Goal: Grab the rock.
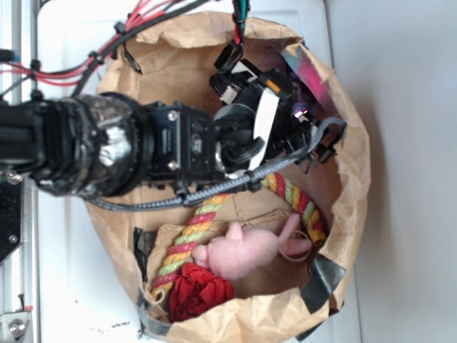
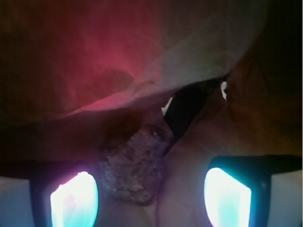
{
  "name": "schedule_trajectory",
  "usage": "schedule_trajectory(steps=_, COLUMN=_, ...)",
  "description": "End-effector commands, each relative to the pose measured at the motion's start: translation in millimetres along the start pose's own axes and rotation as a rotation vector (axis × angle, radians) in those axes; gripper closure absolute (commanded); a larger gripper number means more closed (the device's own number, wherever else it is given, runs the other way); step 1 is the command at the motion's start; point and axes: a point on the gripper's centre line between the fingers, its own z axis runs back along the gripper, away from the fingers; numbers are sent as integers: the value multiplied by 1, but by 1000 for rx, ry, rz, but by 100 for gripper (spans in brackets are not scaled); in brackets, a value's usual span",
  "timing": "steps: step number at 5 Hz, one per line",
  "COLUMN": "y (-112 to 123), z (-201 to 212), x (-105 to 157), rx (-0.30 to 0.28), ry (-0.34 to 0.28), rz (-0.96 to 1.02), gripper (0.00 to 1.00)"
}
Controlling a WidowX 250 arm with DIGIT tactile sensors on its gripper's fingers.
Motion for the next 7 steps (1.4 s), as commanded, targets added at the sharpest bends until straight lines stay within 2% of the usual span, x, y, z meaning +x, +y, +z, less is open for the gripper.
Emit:
schedule_trajectory(steps=1, y=-7, z=10, x=32, rx=-90, ry=-38, rz=45, gripper=0)
schedule_trajectory(steps=3, y=-9, z=8, x=33, rx=-103, ry=-55, rz=54, gripper=0)
schedule_trajectory(steps=6, y=-15, z=-8, x=33, rx=-57, ry=-96, rz=30, gripper=0)
schedule_trajectory(steps=7, y=-15, z=-15, x=32, rx=-32, ry=-103, rz=14, gripper=4)
